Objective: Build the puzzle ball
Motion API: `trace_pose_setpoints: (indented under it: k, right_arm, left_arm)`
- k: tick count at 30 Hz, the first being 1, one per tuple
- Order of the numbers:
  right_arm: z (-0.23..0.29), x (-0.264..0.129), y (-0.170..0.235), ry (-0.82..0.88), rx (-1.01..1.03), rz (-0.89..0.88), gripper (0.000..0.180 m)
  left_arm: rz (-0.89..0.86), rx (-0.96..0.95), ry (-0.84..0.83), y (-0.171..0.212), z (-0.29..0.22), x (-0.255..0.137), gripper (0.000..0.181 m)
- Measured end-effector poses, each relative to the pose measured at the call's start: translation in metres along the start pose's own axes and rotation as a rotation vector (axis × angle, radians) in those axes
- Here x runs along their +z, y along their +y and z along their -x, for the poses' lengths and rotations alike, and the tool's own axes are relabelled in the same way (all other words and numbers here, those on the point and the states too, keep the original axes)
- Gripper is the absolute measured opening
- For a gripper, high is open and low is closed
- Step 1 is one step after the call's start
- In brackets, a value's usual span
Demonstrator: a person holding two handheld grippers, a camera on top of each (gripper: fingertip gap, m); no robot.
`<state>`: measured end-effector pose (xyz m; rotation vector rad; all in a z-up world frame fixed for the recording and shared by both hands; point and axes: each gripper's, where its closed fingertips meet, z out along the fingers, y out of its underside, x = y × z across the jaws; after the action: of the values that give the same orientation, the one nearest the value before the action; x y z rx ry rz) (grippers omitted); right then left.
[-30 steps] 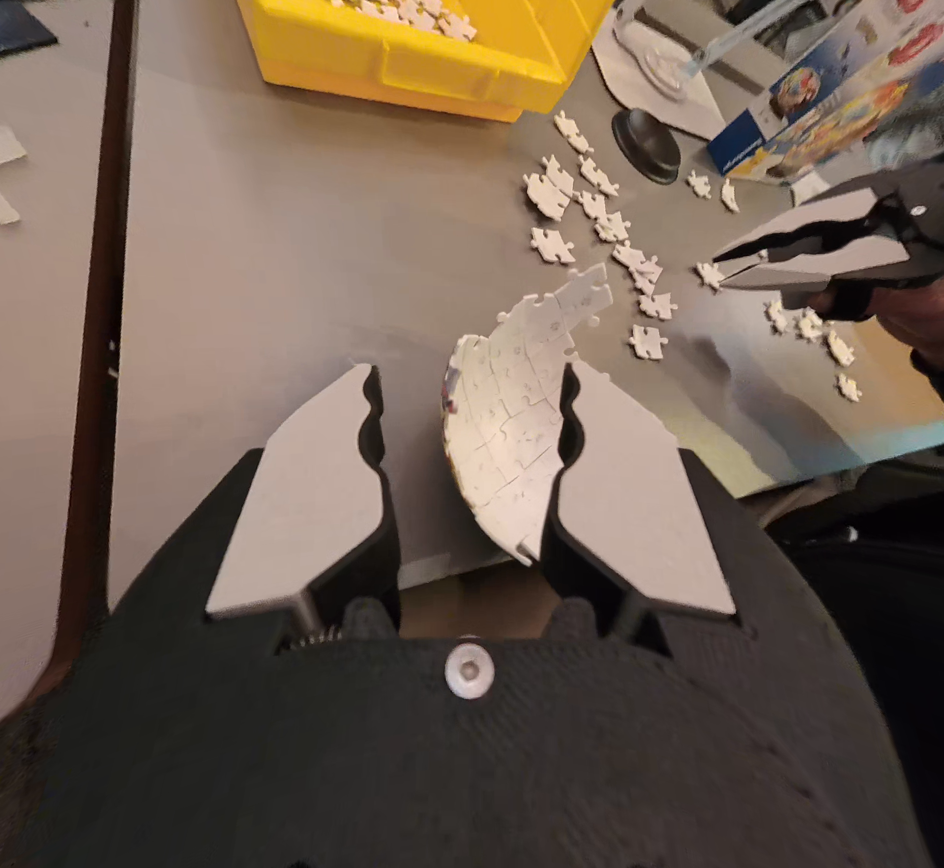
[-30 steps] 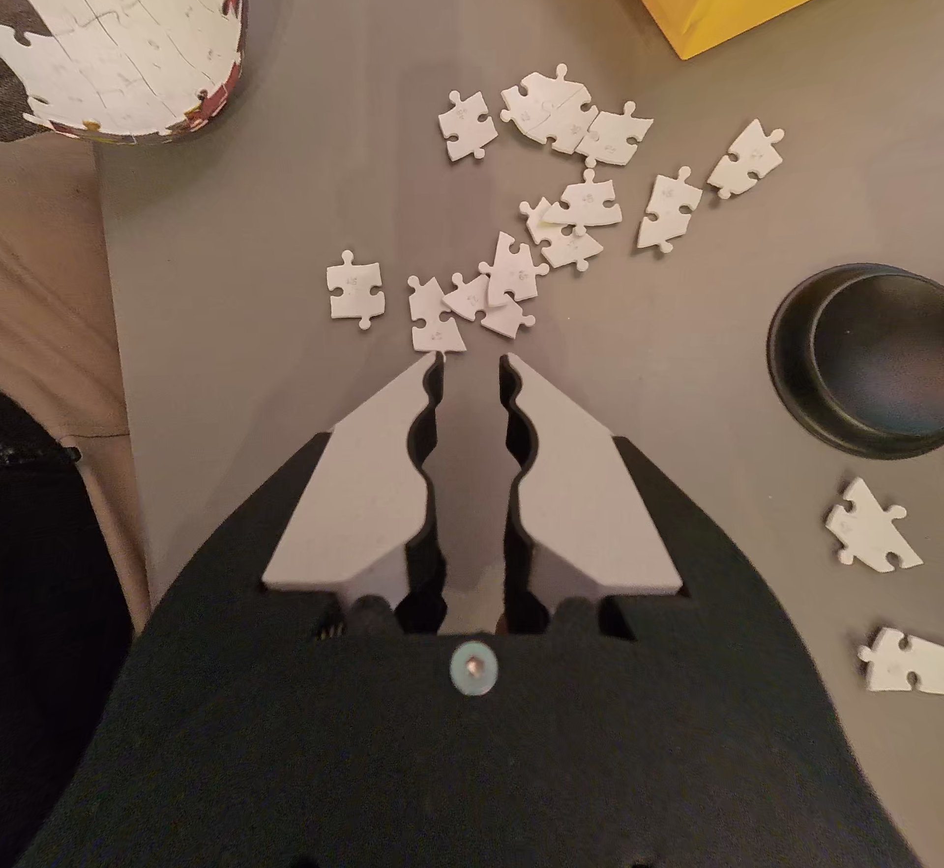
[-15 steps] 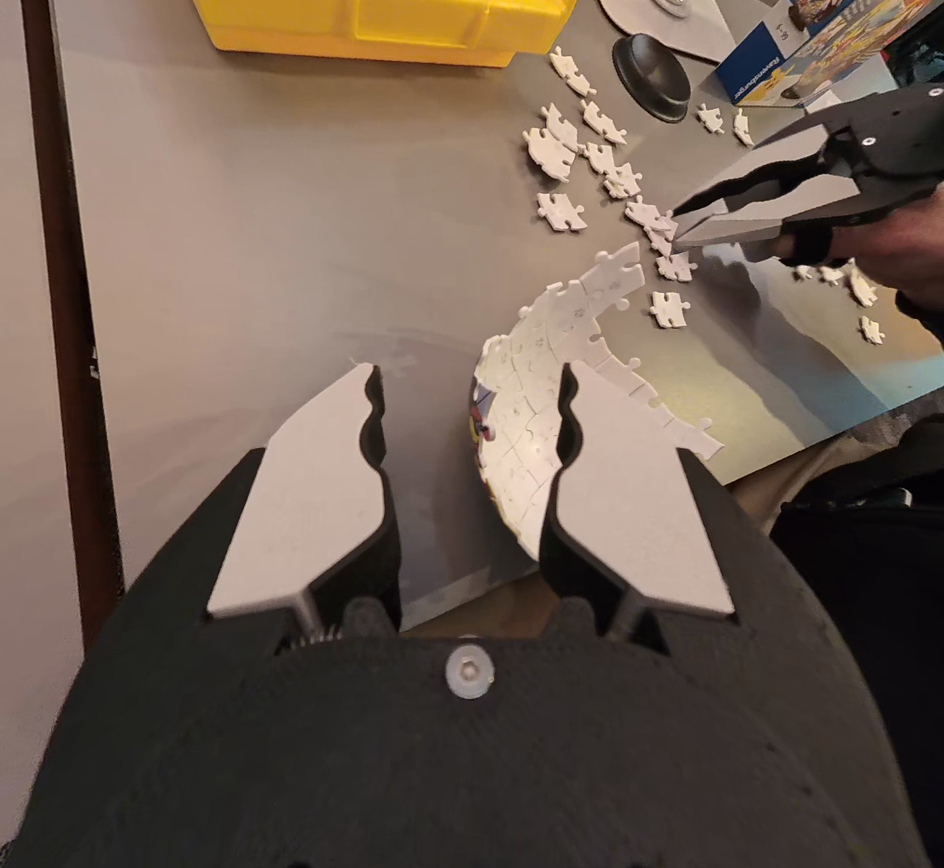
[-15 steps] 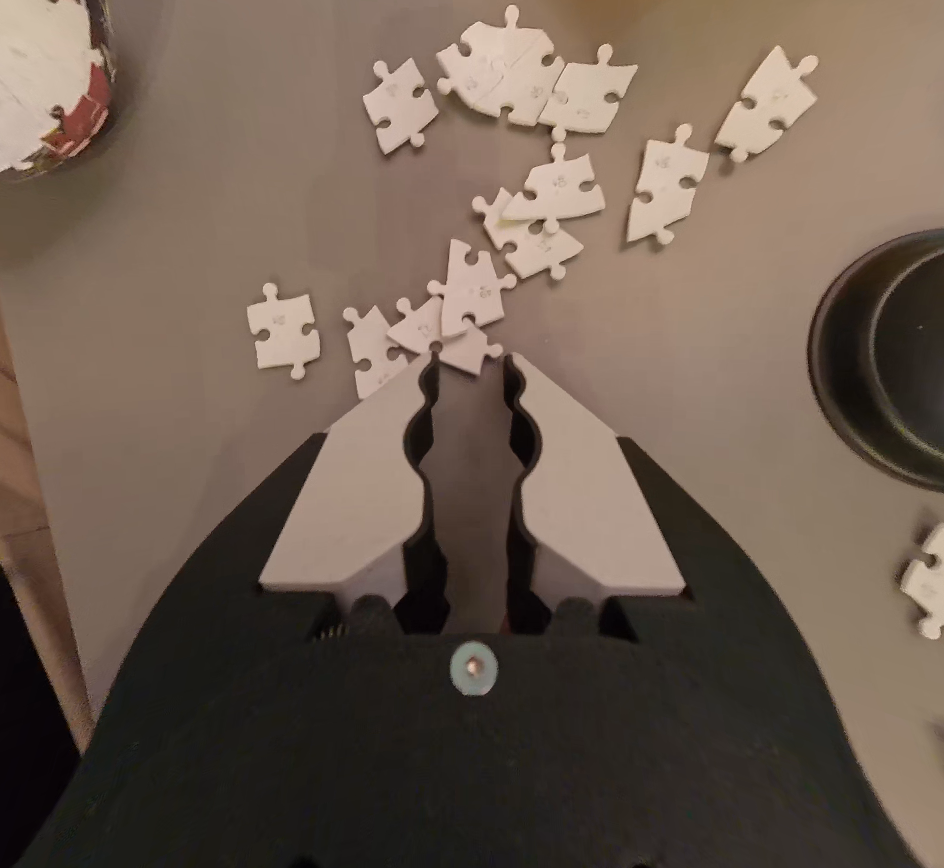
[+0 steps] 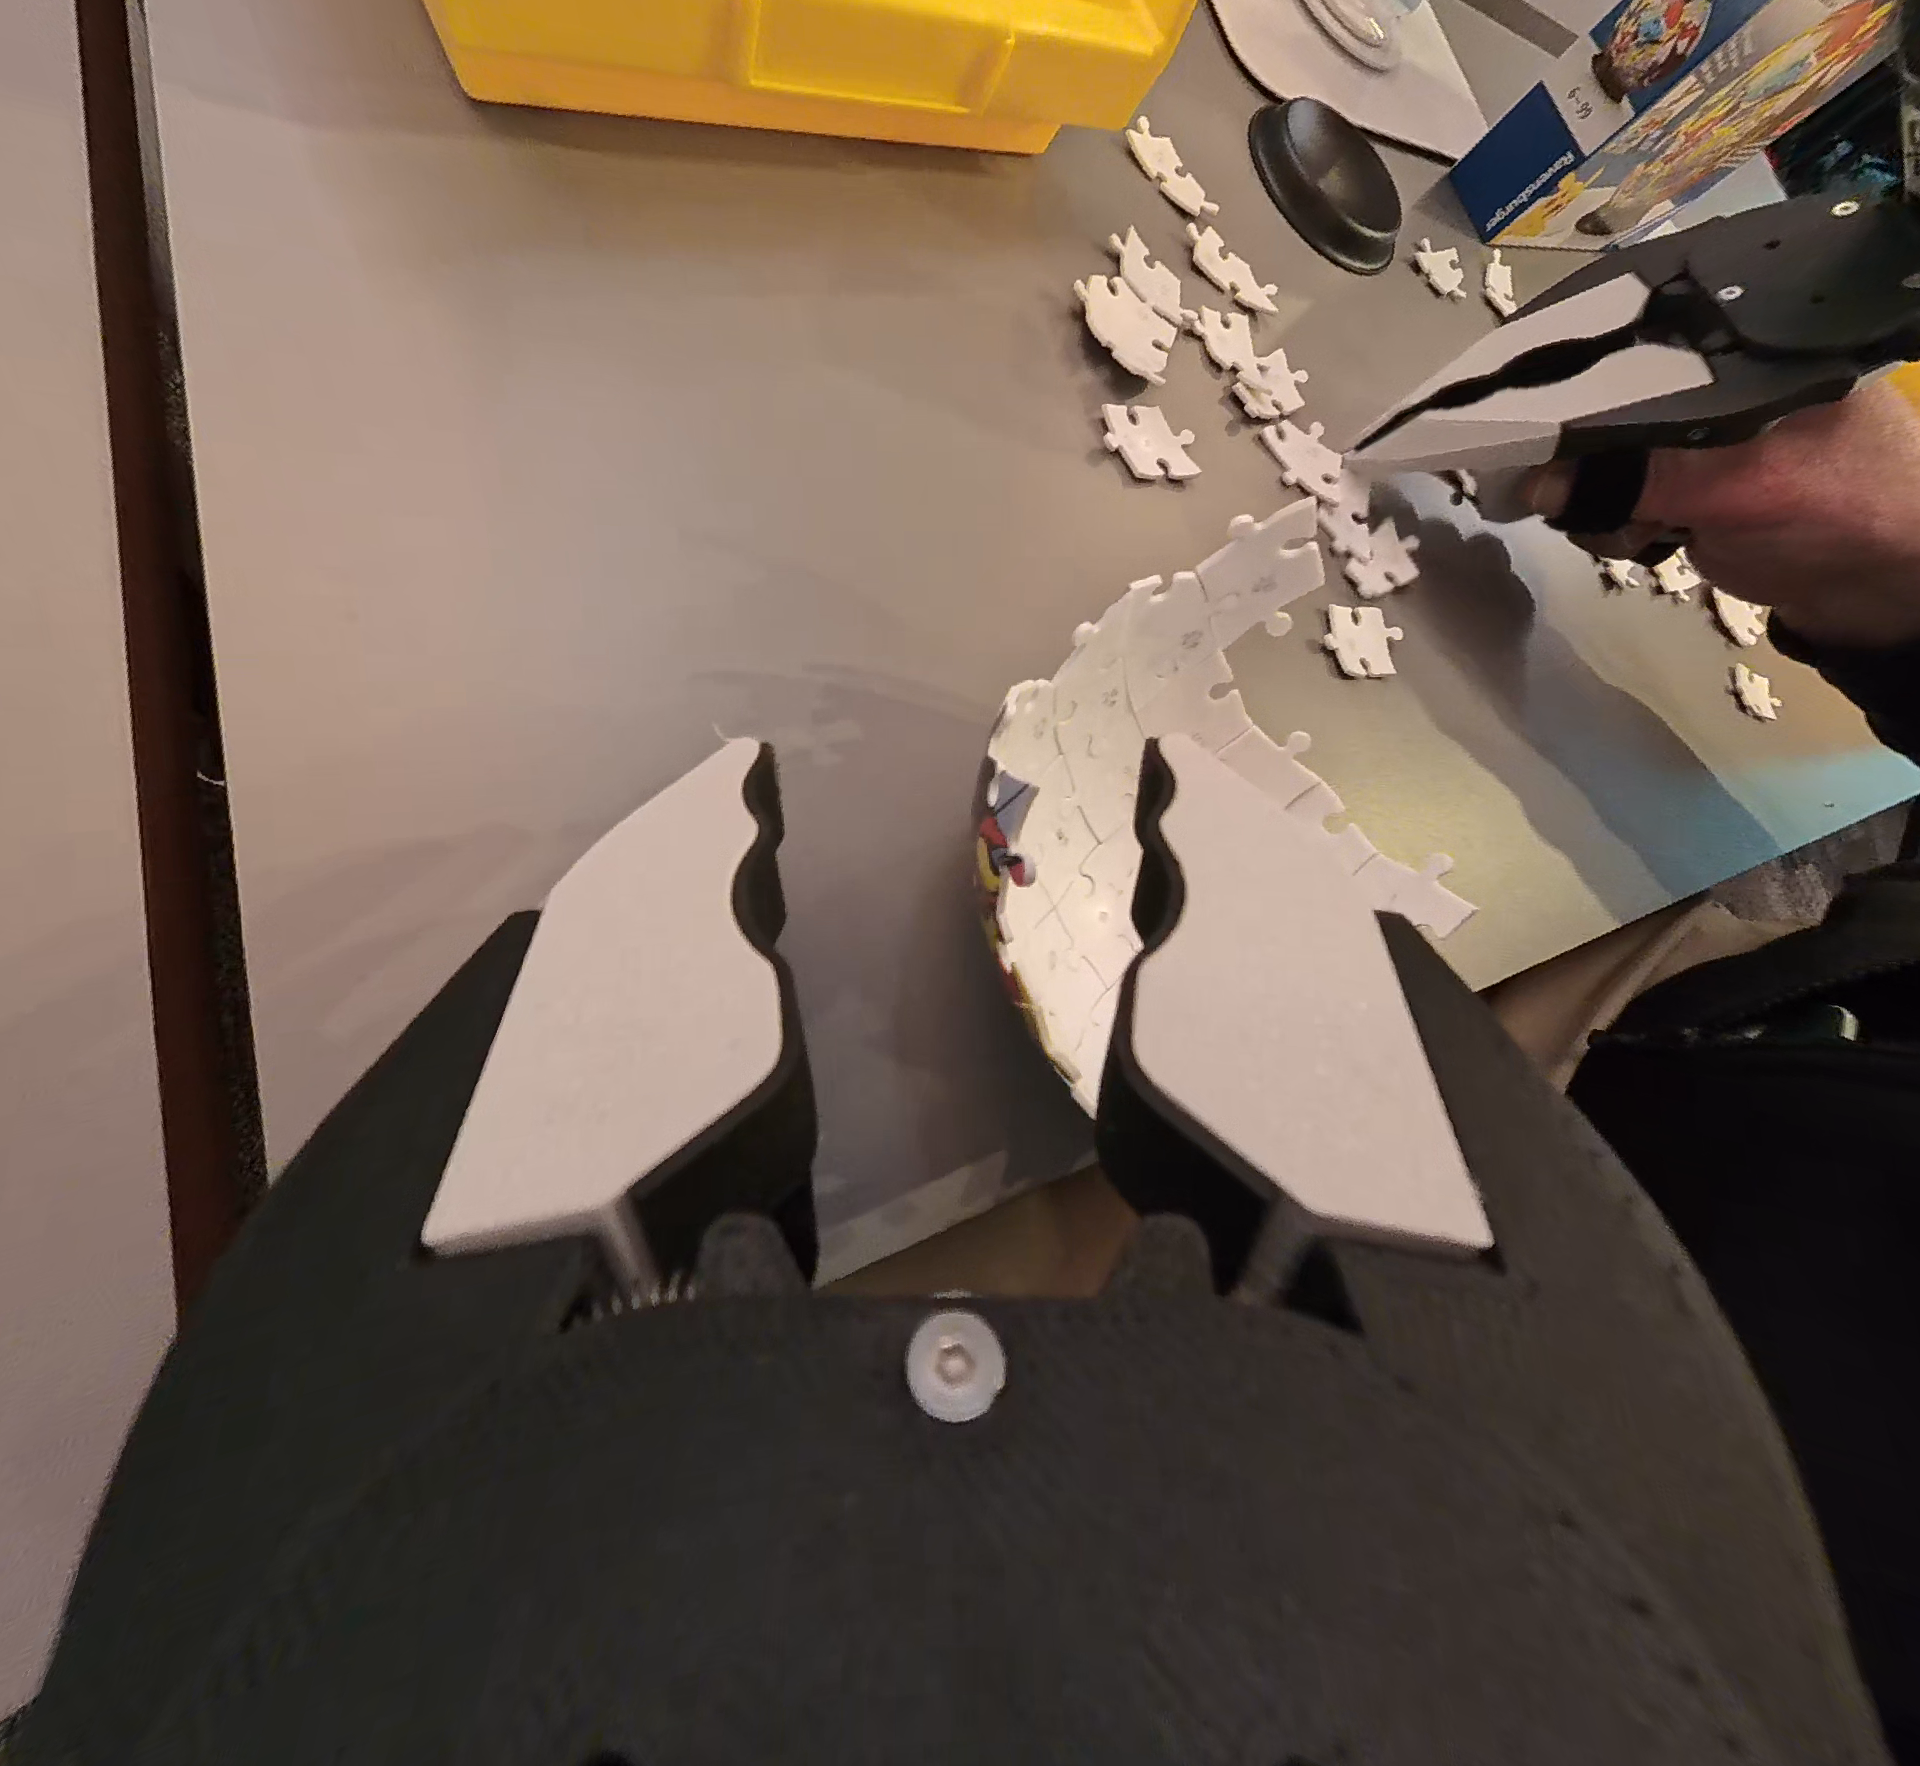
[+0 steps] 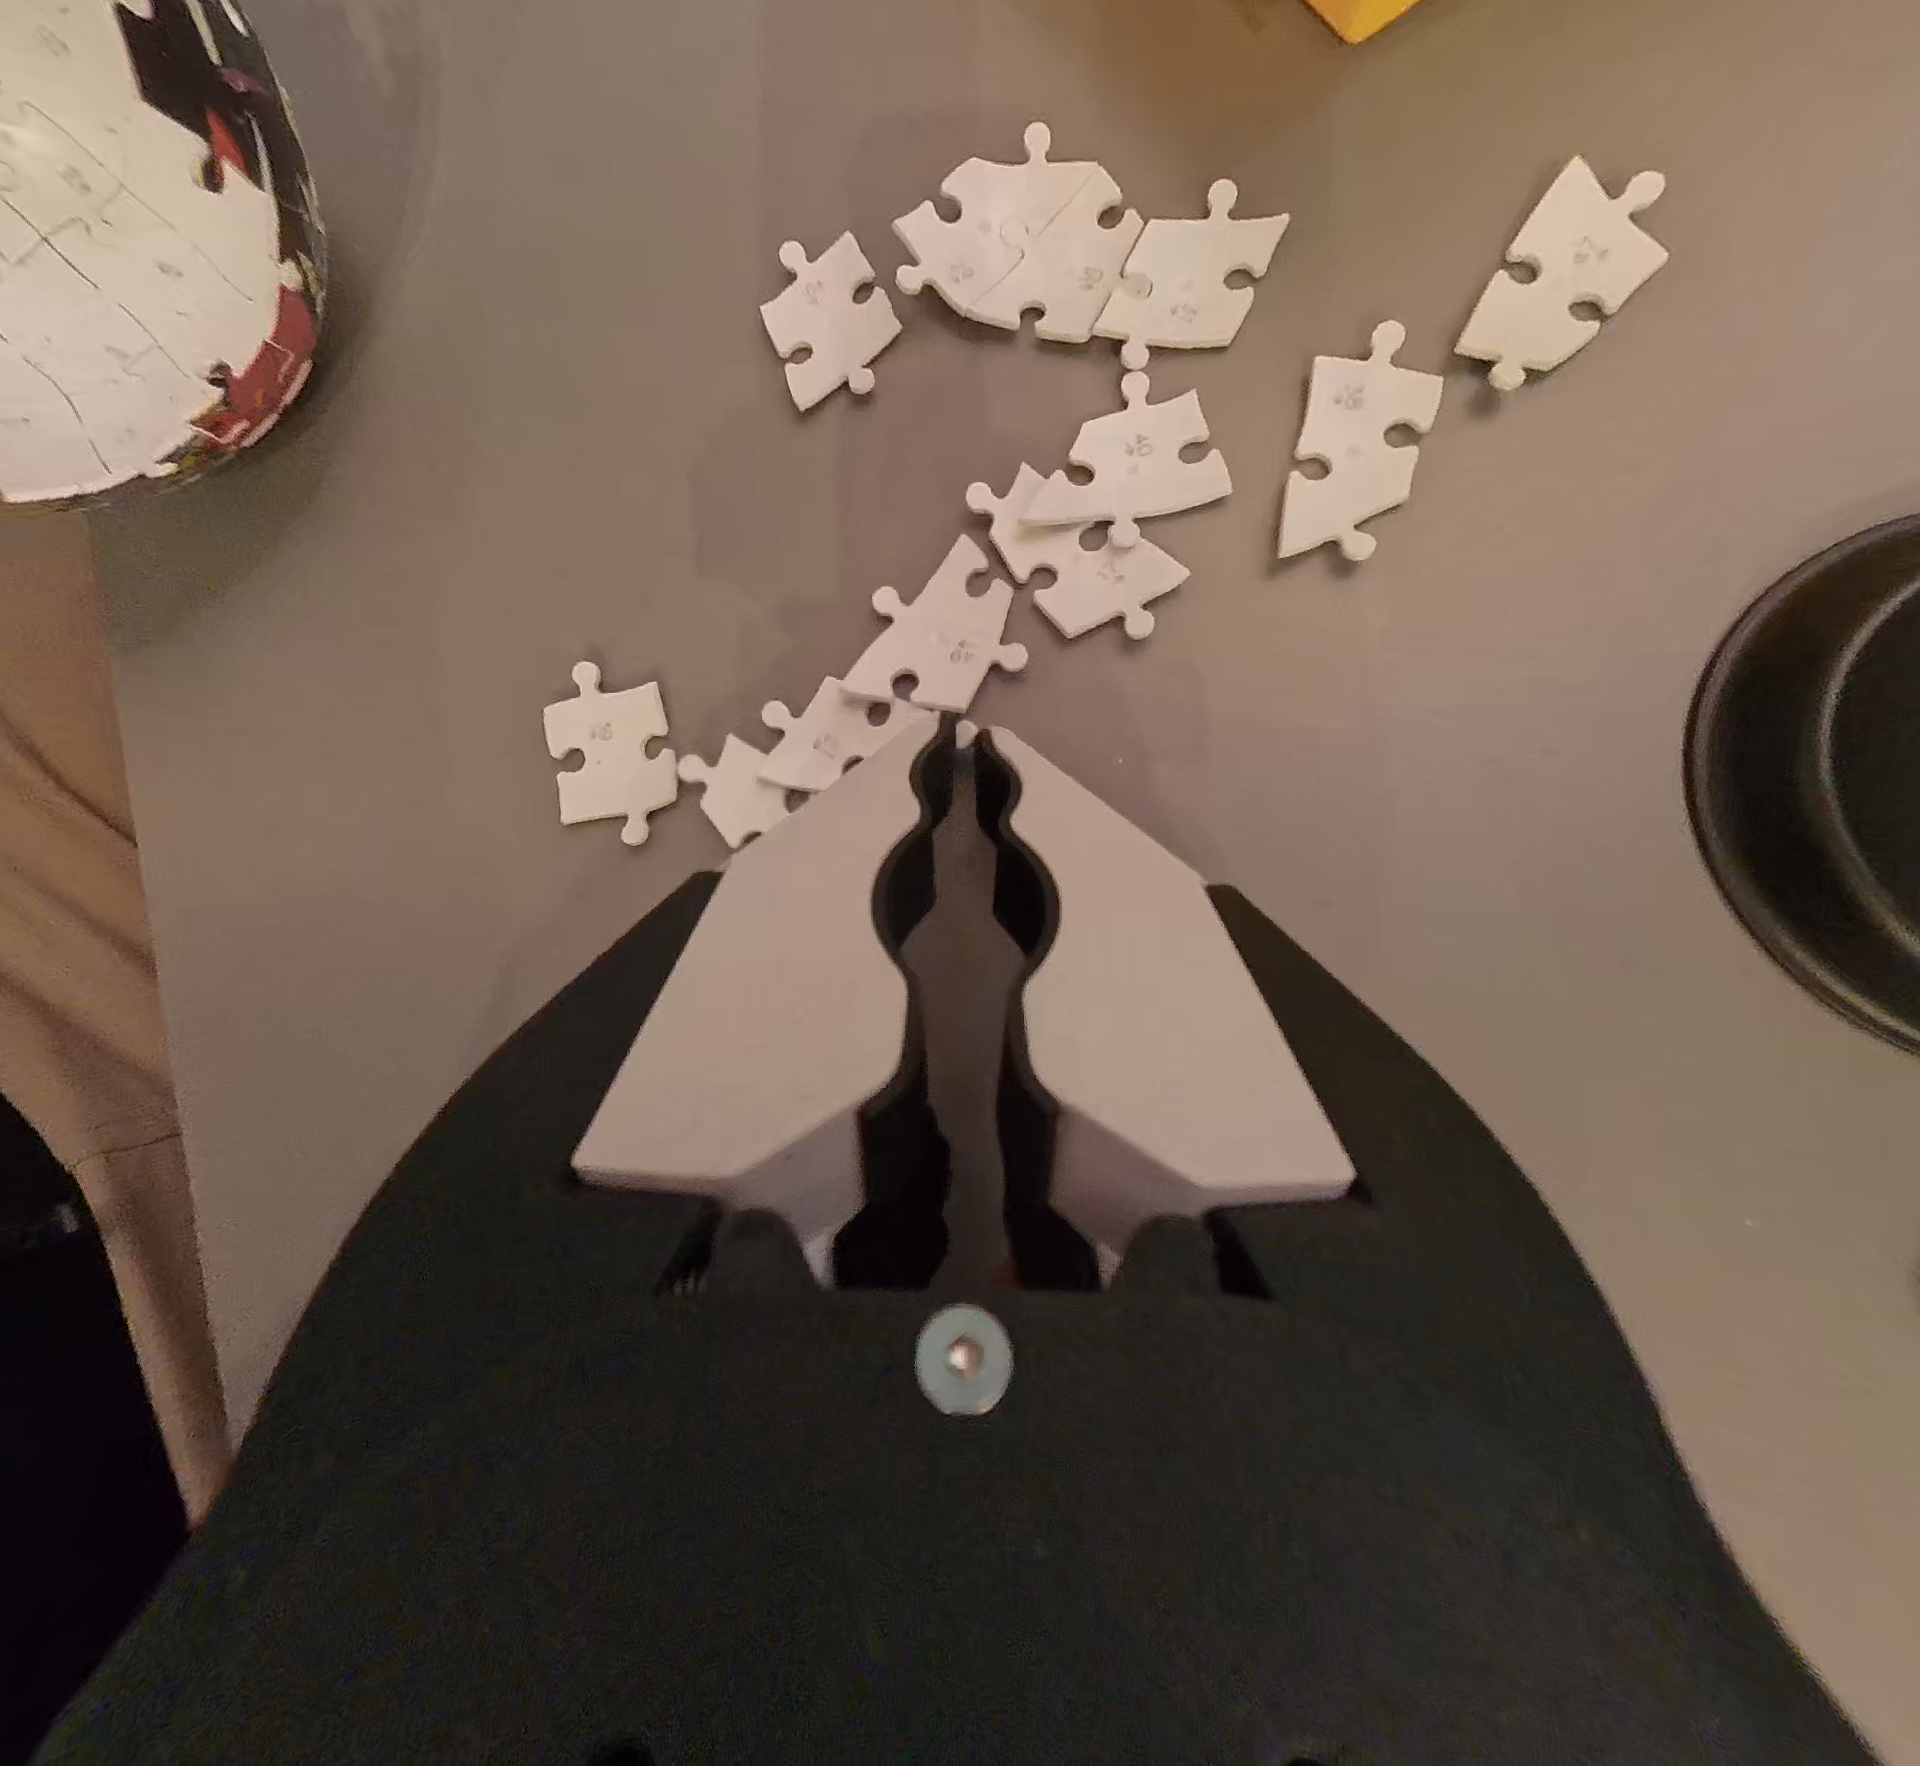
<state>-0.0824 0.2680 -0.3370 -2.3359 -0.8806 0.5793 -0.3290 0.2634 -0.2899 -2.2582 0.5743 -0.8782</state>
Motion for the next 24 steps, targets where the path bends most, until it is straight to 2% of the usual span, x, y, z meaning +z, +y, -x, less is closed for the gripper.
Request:
trace_pose_setpoints:
  k: [11, 17, 24]
  right_arm:
    - [0.023, -0.009, -0.02, -0.085, -0.02, -0.059, 0.0]
    - [0.047, -0.014, -0.044, -0.146, -0.053, -0.096, 0.0]
    - [0.078, -0.01, -0.07, -0.251, -0.047, -0.143, 0.0]
  left_arm:
    - [-0.006, 0.061, 0.025, -0.008, -0.006, -0.002, 0.063]
    - [0.013, 0.215, 0.043, -0.028, -0.023, -0.005, 0.058]
    - [0.206, 0.514, 0.125, -0.031, -0.048, 0.015, 0.048]
